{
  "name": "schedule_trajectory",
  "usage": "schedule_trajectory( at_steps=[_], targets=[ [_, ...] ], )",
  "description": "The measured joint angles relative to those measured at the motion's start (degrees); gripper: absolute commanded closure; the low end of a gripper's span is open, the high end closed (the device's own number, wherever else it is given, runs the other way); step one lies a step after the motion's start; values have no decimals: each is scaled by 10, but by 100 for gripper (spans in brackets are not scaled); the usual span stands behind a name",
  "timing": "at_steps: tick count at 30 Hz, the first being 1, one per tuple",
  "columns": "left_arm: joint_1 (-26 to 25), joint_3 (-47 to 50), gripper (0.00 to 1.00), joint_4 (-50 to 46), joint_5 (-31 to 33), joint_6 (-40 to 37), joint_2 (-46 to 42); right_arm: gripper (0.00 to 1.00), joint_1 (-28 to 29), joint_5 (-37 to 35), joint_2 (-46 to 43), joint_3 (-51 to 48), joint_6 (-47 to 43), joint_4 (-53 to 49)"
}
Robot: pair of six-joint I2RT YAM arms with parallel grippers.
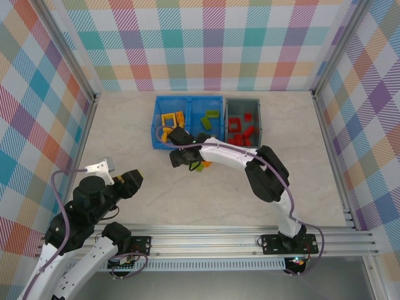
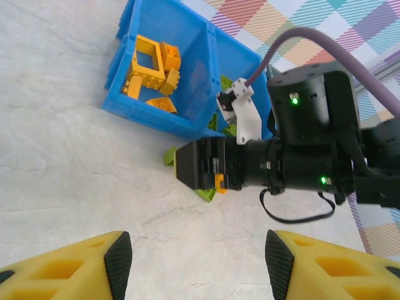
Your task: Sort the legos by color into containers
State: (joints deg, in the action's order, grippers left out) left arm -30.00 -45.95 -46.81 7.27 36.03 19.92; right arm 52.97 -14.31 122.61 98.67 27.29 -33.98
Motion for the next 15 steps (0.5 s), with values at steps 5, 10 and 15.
schedule_trajectory(
  at_steps=[5, 10, 15],
  targets=[
    [0, 0, 40, -24, 1, 3, -1, 33, 0, -16, 41, 41, -8, -18],
    [0, 0, 41, -27, 1, 4, 0, 40, 0, -25, 75, 74, -10, -37],
    [0, 0, 41, -27, -3, 4, 0, 50, -1, -26, 100, 102, -12, -49]
  ],
)
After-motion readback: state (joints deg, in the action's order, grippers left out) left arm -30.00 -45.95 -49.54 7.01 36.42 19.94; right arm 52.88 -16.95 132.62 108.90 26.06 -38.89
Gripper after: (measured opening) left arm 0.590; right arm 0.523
